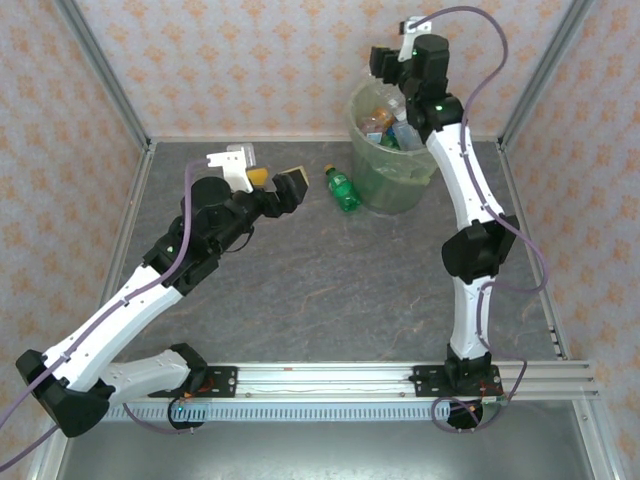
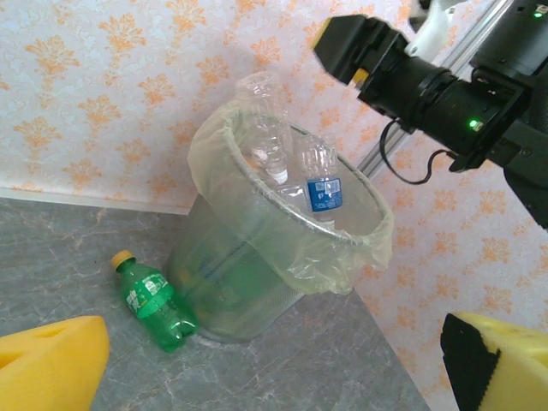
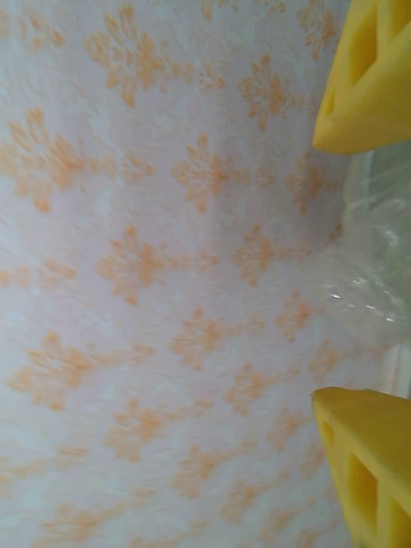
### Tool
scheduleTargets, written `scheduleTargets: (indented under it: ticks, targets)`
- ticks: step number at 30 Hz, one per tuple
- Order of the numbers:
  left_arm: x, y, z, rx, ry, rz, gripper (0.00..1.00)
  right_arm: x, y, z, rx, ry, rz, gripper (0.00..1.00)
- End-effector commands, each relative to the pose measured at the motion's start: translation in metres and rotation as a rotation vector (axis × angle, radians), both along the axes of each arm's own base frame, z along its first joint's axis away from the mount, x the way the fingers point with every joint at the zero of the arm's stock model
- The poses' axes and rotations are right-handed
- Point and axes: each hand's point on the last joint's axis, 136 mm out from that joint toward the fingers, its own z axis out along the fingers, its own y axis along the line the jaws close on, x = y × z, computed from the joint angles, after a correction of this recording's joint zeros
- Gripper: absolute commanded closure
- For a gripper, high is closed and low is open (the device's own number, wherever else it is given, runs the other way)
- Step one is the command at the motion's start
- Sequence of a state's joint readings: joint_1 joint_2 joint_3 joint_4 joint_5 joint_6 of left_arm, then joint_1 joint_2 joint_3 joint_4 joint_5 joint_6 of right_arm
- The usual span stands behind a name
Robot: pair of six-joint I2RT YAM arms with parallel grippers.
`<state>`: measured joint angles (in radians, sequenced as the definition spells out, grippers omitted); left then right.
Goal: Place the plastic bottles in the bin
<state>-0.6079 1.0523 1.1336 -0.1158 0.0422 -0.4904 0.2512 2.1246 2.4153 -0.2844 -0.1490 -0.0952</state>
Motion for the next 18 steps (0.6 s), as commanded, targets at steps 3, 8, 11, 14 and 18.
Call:
scheduleTargets:
  ticks: [3, 8, 11, 14, 18]
  targets:
    - [-0.003, 0.012, 0.007, -0.023, -0.028, 0.039, 0.01, 0.021, 0.002, -0.019, 0.258, 0.073, 0.061, 0.3]
    - [-0.004, 0.014, 0.007, -0.023, -0.024, 0.045, 0.01, 0.031, 0.018, -0.031, 0.307, 0.092, 0.141, 0.27]
    - [-0.004, 0.016, 0.007, -0.025, -0.024, 0.05, 0.01, 0.03, 0.029, -0.037, 0.318, 0.115, 0.207, 0.27]
    - [-0.005, 0.016, 0.006, -0.026, -0.023, 0.051, 0.01, 0.025, 0.037, -0.042, 0.318, 0.148, 0.256, 0.28]
    - [-0.004, 0.014, 0.005, -0.035, -0.026, 0.045, 0.01, 0.012, 0.044, -0.042, 0.308, 0.19, 0.307, 0.29]
